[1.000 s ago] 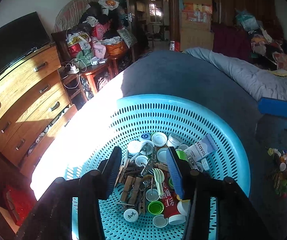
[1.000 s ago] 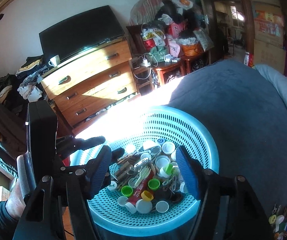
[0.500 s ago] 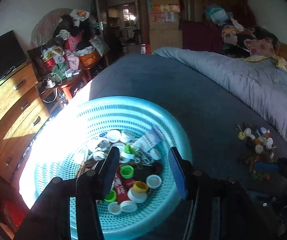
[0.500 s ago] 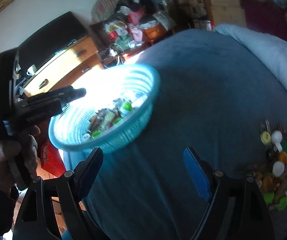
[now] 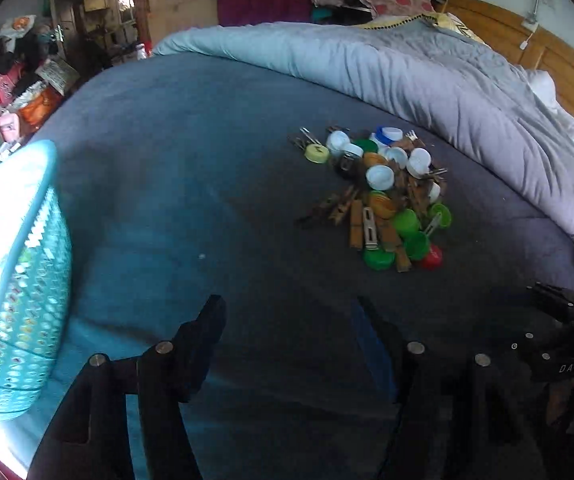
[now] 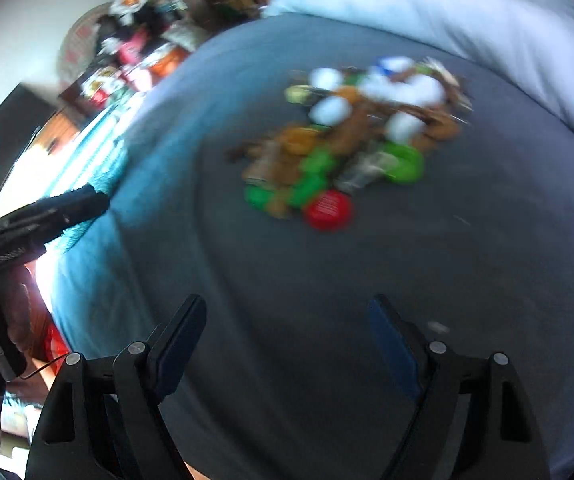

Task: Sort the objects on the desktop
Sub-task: 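Move back to the pile and grasp a green bottle cap with the left gripper, then grasp the red Coca-Cola cap with the right gripper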

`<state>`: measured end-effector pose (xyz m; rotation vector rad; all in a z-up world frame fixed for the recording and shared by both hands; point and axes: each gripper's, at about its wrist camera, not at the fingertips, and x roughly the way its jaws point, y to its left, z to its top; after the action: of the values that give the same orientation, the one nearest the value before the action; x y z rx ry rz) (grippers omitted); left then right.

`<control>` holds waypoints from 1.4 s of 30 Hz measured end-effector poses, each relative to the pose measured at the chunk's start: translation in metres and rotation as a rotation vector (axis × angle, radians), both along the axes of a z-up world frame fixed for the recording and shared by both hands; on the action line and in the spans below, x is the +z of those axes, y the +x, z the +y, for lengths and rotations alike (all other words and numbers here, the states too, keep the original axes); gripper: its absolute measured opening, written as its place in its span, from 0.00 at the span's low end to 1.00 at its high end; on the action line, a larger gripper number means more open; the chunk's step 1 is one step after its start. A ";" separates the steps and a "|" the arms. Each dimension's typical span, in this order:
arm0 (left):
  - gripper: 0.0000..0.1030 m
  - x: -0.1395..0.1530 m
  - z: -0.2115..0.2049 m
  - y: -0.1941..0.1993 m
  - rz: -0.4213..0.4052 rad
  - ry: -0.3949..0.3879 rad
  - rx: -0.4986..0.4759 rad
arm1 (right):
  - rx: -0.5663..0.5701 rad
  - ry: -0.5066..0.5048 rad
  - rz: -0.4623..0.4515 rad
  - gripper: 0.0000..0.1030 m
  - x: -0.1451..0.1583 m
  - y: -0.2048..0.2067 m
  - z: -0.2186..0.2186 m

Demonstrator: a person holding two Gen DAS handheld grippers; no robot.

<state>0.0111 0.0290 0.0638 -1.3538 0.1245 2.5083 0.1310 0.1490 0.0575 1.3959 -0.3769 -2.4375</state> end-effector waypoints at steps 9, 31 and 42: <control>0.65 -0.025 0.077 -0.048 -0.073 0.173 -0.138 | 0.002 -0.013 0.046 0.80 -0.010 0.006 0.030; 0.36 -0.028 0.045 -0.045 0.022 0.050 -0.161 | 0.087 -0.055 0.170 0.97 -0.021 0.016 0.028; 0.23 -0.040 0.058 -0.034 0.009 -0.010 -0.174 | 0.110 -0.044 0.195 1.00 -0.023 0.018 0.025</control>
<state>-0.0226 0.0874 0.0238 -1.2766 0.2458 2.3728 0.1489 0.1744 0.0347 1.1176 -0.2978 -2.4323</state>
